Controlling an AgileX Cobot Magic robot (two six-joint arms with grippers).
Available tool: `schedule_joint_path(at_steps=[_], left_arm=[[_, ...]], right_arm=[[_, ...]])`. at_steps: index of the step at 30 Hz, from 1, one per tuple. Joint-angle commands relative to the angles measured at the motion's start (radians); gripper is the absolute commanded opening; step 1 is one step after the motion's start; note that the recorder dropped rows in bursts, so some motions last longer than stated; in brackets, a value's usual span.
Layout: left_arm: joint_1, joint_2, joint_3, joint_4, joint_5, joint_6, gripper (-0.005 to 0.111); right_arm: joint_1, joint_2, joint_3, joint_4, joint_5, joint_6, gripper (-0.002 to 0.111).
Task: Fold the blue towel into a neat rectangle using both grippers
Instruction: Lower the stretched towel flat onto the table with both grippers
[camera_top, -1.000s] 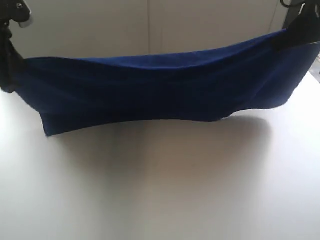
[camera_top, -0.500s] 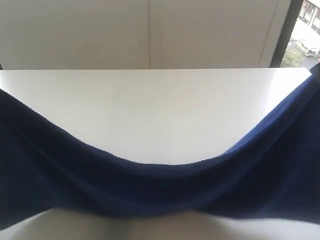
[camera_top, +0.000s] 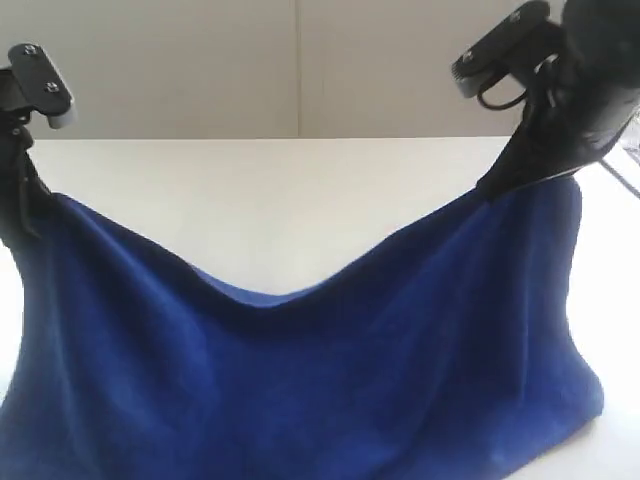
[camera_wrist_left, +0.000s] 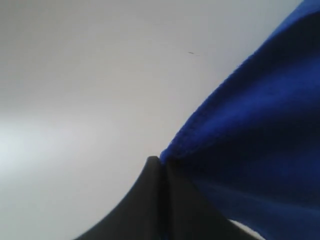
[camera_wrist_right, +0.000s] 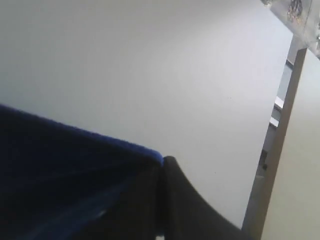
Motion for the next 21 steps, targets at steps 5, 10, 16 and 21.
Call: schedule_joint_path(at_steps=[5, 10, 16, 21], left_arm=[[0.003, 0.259, 0.006, 0.012, -0.35, -0.002, 0.0], [0.003, 0.371, 0.006, 0.012, -0.535, -0.002, 0.0], [0.003, 0.446, 0.006, 0.012, -0.651, -0.002, 0.0], [0.029, 0.47, 0.006, 0.0, -0.719, -0.008, 0.0]], right_arm=[[-0.129, 0.273, 0.005, -0.175, -0.26, 0.201, 0.0], [-0.169, 0.371, 0.005, -0.232, -0.431, 0.281, 0.0], [-0.2, 0.449, -0.013, -0.406, -0.515, 0.507, 0.0], [-0.23, 0.491, -0.055, -0.483, -0.536, 0.616, 0.0]])
